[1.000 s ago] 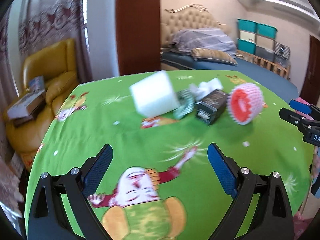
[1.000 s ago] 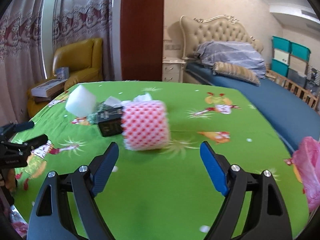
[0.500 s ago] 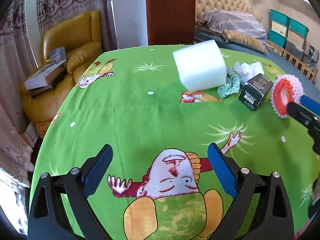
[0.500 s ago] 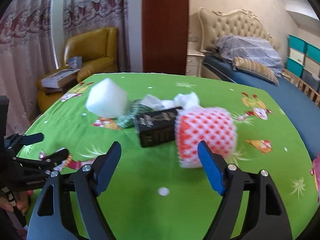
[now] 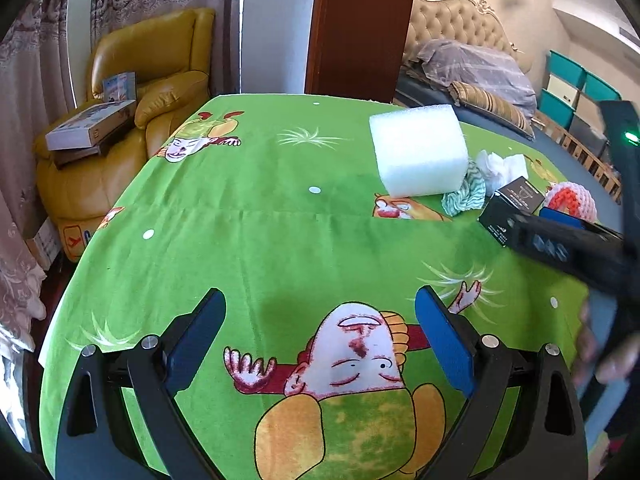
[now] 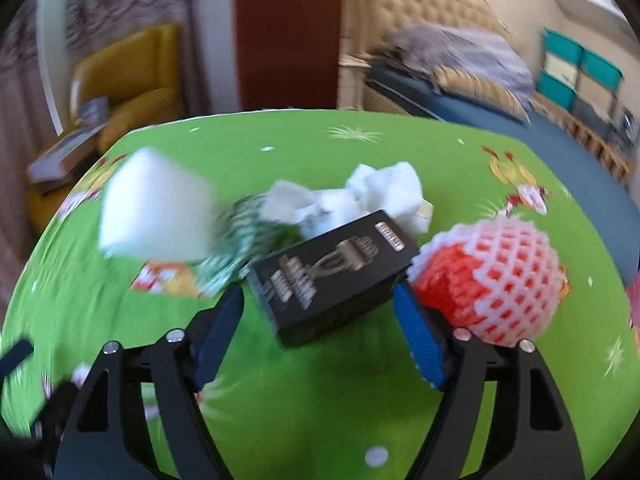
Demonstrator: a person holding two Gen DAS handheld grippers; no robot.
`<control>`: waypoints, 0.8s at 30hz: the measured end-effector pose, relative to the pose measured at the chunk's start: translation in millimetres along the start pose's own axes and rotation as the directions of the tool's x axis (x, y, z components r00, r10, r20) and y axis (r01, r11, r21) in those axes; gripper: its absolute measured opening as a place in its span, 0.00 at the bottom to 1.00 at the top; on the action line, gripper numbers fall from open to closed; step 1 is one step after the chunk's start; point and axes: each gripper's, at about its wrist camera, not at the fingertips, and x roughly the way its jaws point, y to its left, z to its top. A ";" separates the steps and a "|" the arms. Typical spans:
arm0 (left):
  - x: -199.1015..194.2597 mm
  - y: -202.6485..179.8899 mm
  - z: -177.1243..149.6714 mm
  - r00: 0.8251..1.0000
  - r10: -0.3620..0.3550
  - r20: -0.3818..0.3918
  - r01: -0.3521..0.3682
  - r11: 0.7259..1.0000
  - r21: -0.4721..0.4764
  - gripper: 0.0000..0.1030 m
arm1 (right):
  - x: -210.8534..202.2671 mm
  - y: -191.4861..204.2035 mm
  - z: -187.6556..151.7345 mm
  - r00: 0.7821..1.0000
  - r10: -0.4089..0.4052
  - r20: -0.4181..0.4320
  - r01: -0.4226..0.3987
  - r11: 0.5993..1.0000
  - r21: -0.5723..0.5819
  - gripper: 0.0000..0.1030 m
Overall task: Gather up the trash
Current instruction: 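Grasp the black DORMI box with the right tool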
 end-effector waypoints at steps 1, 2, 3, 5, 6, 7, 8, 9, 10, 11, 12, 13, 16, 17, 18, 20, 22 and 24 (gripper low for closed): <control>0.3 1.4 -0.2 1.000 -0.004 0.000 0.004 1.000 -0.002 0.87 | 4.1 -2.4 3.3 1.000 -0.007 -0.002 0.007 1.000 0.023 0.74; 0.4 1.4 -0.3 1.000 -0.008 -0.001 0.008 1.000 -0.003 0.87 | 7.2 -4.3 6.5 1.000 -0.012 -0.001 0.012 0.999 0.044 0.74; 0.3 1.0 -0.2 1.000 -0.013 -0.003 0.013 1.000 -0.003 0.87 | 9.1 -5.7 9.5 1.000 -0.014 -0.003 0.015 0.998 0.064 0.74; 0.4 0.5 -0.4 1.000 -0.020 -0.004 0.020 1.000 -0.002 0.87 | 12.4 -4.9 15.2 1.000 -0.003 -0.008 0.004 0.995 0.097 0.80; 0.8 0.6 -0.7 1.000 -0.022 -0.004 0.022 1.000 -0.002 0.87 | 14.6 -1.9 17.4 1.000 -0.006 -0.007 0.006 0.995 0.100 0.81; 0.8 0.3 -0.9 1.000 -0.024 -0.004 0.024 1.000 -0.002 0.87 | 16.9 1.6 20.6 1.000 -0.012 -0.007 0.012 0.995 0.103 0.81; 1.0 0.1 -1.0 1.000 -0.027 -0.005 0.027 1.000 -0.001 0.87 | 19.0 2.9 23.5 1.000 -0.009 -0.004 0.010 0.994 0.111 0.81; 0.8 0.0 -1.0 1.000 -0.031 -0.005 0.031 1.000 -0.002 0.87 | 20.9 4.2 26.8 1.000 -0.004 -0.004 0.004 0.992 0.123 0.81; 0.9 0.2 -0.6 0.999 -0.034 -0.004 0.034 0.999 -0.004 0.87 | 23.0 5.1 29.7 1.000 -0.008 -0.004 0.009 0.991 0.133 0.81; 0.8 0.1 -0.7 0.999 -0.037 -0.004 0.037 0.999 -0.005 0.87 | 24.0 6.4 30.6 1.000 -0.030 -0.003 0.030 0.991 0.134 0.81; 0.8 0.4 -0.5 0.999 -0.041 -0.003 0.041 0.999 -0.008 0.87 | 26.2 6.5 32.0 0.998 -0.063 -0.008 0.063 0.990 0.123 0.81; 0.7 0.8 -0.3 0.999 -0.044 -0.002 0.044 0.999 -0.011 0.87 | 28.2 4.6 32.4 0.997 -0.078 -0.018 0.080 0.990 0.117 0.80; 0.6 2.8 -0.5 0.999 -0.052 0.001 0.052 0.999 -0.017 0.87 | 22.5 -10.4 24.7 0.998 -0.059 -0.036 0.063 0.992 0.108 0.67; 0.5 3.1 -0.6 0.999 -0.055 0.001 0.055 0.998 -0.018 0.87 | 18.1 -15.8 20.3 0.998 -0.054 -0.037 0.057 0.994 0.091 0.53; 0.9 3.0 -0.5 0.998 -0.056 -0.001 0.056 0.998 -0.017 0.87 | 13.3 -22.2 14.7 0.998 -0.044 -0.045 0.047 0.996 0.079 0.46; 1.6 1.9 0.2 0.999 -0.054 -0.005 0.054 0.998 -0.011 0.87 | 3.7 -39.6 1.6 0.998 -0.013 -0.058 0.017 0.998 0.066 0.37; 2.2 -2.7 0.8 0.999 -0.051 -0.008 0.051 0.999 0.012 0.87 | -8.2 -54.2 -11.2 0.999 0.009 -0.050 -0.008 0.999 0.031 0.37; 4.6 -13.1 1.4 0.998 -0.054 -0.021 0.055 0.997 0.061 0.87 | -20.5 -62.9 -22.2 0.998 0.048 -0.040 -0.048 0.999 -0.009 0.37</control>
